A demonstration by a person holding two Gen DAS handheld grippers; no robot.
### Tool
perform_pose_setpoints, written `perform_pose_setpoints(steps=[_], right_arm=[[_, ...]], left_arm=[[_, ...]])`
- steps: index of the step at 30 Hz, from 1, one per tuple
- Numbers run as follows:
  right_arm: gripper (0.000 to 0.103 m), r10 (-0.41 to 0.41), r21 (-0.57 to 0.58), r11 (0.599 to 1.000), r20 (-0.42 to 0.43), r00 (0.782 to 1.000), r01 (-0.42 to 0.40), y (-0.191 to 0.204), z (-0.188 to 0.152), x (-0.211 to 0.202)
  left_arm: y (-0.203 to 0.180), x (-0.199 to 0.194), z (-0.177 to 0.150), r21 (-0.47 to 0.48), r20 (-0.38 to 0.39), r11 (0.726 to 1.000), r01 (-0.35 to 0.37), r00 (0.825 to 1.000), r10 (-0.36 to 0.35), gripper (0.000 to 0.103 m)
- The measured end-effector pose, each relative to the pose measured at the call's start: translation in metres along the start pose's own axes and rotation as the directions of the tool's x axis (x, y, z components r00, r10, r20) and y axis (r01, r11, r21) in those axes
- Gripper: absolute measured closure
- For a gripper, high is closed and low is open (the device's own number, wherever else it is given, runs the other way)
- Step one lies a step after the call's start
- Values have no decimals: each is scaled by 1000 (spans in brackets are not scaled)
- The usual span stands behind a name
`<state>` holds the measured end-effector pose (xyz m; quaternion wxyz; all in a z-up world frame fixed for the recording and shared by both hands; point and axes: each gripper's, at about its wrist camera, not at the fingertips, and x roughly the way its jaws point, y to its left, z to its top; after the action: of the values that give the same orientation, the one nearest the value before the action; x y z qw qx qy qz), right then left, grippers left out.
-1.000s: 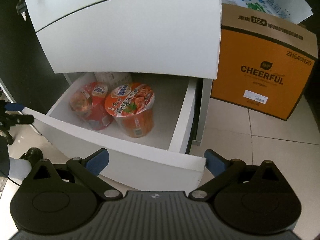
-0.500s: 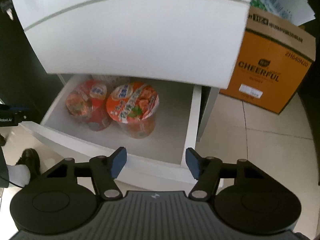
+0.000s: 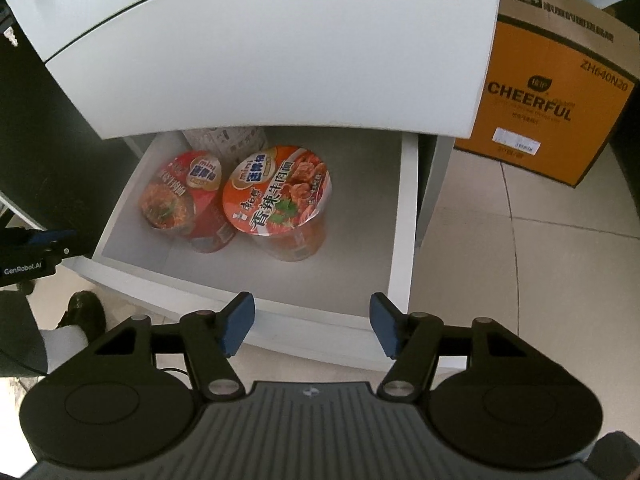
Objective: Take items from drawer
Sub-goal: 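Move both tools over the open drawer toward the noodle cups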
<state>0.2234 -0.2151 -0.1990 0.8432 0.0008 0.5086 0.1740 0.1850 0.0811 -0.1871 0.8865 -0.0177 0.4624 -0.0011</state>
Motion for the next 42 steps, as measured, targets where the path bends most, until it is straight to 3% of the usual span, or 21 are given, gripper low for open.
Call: perform_pose_setpoints(steps=[24, 42], right_arm=[[33, -7, 11, 1000, -67, 998, 8, 14, -63, -29], [33, -21, -6, 1000, -120, 993, 20, 26, -87, -40]], left_arm=[[-21, -33, -69, -3, -73, 999, -32, 997, 32, 66], [-28, -37, -86, -12, -162, 999, -44, 986, 41, 66]])
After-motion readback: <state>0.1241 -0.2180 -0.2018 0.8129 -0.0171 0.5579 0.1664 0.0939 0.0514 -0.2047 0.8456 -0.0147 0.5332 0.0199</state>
